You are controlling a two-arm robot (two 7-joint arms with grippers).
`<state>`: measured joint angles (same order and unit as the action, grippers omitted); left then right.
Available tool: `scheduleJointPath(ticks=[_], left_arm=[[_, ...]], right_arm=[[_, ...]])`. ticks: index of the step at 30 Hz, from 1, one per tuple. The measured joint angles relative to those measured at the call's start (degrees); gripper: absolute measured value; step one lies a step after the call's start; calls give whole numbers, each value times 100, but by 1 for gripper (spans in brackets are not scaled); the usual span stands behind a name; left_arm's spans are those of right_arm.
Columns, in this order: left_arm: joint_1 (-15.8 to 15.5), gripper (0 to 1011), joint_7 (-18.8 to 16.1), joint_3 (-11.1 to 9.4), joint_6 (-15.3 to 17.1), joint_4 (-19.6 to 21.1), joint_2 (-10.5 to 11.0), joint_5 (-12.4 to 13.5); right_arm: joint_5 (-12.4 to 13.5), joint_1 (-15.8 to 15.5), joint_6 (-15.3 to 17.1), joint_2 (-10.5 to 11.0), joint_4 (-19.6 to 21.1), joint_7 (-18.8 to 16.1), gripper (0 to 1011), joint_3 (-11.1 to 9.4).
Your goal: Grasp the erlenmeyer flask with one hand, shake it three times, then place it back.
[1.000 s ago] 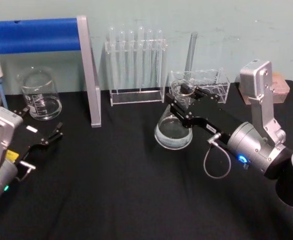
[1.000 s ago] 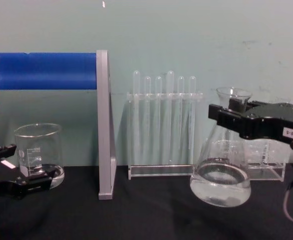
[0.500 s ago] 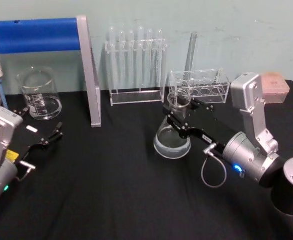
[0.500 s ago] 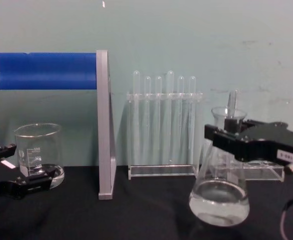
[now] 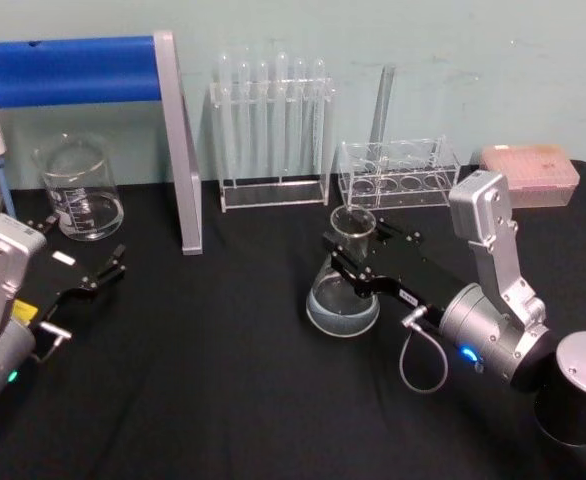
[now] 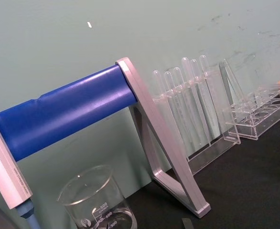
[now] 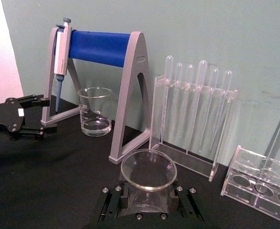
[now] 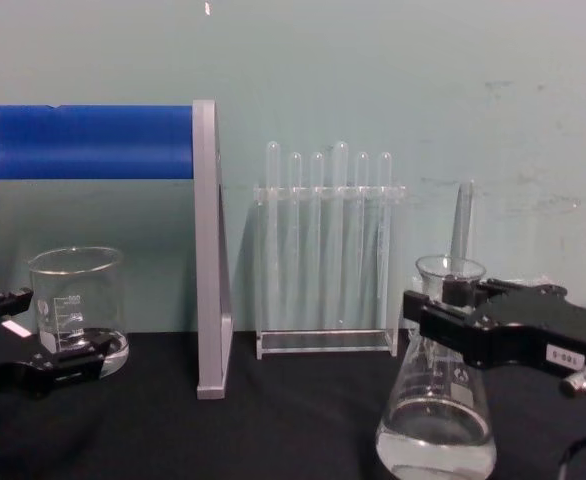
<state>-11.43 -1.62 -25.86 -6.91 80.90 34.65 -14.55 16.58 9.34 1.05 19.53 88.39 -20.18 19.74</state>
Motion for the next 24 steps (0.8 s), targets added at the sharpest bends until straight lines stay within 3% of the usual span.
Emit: scheduleJointPath(ticks=[24], left_arm=[[0, 1001, 0, 0, 0, 0, 0, 0]], right_arm=[[-8, -55, -19, -58, -140, -53, 453, -15]])
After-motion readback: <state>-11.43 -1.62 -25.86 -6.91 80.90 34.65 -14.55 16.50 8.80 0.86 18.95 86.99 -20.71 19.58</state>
